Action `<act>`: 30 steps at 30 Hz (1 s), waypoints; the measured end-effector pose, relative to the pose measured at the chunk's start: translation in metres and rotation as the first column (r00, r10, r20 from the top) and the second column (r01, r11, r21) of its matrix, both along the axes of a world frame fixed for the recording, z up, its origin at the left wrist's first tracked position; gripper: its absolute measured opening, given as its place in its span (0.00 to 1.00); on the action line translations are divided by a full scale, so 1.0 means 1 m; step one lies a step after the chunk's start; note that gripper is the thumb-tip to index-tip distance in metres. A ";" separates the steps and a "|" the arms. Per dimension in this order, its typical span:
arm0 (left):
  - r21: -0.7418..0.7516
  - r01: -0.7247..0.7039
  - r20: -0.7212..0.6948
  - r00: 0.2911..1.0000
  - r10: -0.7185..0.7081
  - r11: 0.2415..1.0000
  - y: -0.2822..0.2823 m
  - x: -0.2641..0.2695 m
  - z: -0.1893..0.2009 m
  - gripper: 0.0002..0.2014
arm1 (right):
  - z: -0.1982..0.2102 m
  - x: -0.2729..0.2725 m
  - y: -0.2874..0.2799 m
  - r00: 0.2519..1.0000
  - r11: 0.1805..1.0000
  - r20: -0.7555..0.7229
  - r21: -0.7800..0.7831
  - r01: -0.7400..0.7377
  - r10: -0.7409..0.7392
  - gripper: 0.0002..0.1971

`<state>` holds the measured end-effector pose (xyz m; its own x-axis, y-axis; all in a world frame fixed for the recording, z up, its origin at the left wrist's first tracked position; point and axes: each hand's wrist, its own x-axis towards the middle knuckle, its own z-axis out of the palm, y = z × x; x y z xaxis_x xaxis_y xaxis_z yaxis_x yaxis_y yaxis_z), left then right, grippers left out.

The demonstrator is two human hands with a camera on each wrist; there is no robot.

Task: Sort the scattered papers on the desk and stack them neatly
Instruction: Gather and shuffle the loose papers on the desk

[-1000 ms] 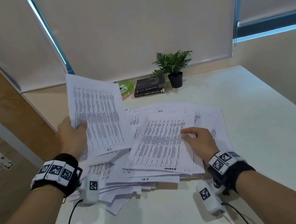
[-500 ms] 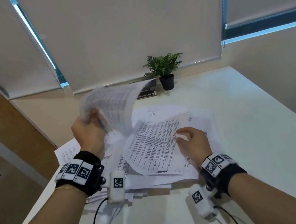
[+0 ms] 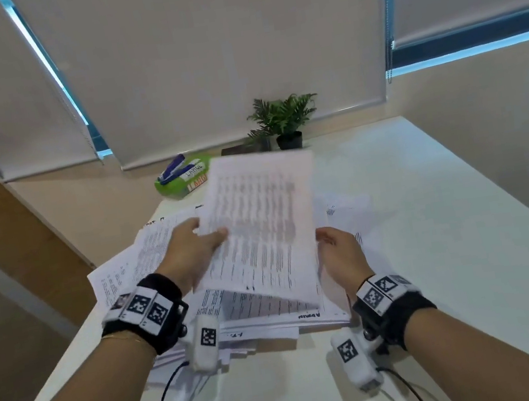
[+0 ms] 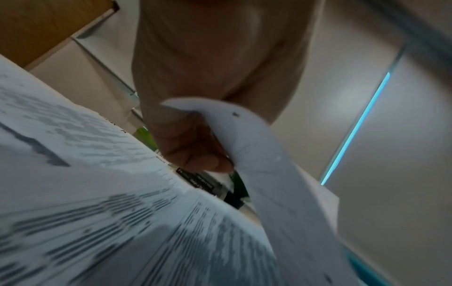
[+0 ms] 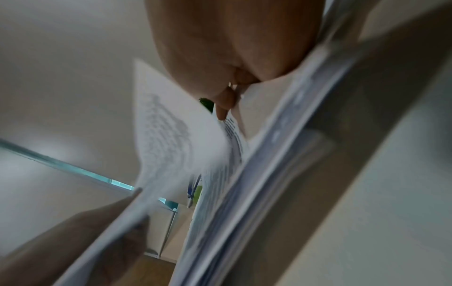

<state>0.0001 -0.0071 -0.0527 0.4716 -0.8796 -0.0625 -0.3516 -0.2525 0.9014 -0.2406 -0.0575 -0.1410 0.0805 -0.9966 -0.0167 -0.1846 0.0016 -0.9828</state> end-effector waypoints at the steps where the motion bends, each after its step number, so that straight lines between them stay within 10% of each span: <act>1: 0.067 0.006 0.028 1.000 -0.008 0.998 0.000 -0.003 -0.008 0.34 | 0.002 0.001 0.000 1.000 1.000 0.025 0.027 0.002 -0.003 0.15; 8: 0.199 0.090 0.047 0.994 -0.101 0.976 -0.010 -0.002 -0.058 0.49 | 0.013 -0.003 0.005 0.994 0.995 -0.065 0.045 -0.085 0.088 0.24; 15: 0.276 -0.148 0.469 0.883 0.001 0.950 0.004 0.028 -0.045 0.34 | 0.004 -0.005 0.000 0.997 0.994 0.009 0.074 -0.082 0.082 0.34; 19: 0.382 -0.130 0.364 0.931 -0.020 0.915 0.014 0.054 -0.051 0.25 | 0.012 -0.008 0.005 0.986 0.984 0.075 0.092 -0.156 0.149 0.43; 22: 0.265 -0.113 0.216 0.975 0.055 0.958 0.018 0.057 -0.052 0.19 | 0.012 -0.007 0.005 0.979 0.980 0.089 0.061 -0.189 0.183 0.46; 30: -0.142 -0.266 0.479 0.824 0.302 0.953 0.022 0.054 -0.006 0.15 | 0.013 -0.005 0.009 0.976 0.980 0.095 0.026 -0.198 0.195 0.49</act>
<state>0.0545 0.0144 -0.0587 0.6542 -0.6957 0.2966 -0.6730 -0.3566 0.6480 -0.2457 -0.0488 -0.1283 0.2777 -0.9600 -0.0346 -0.0939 0.0087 -0.9955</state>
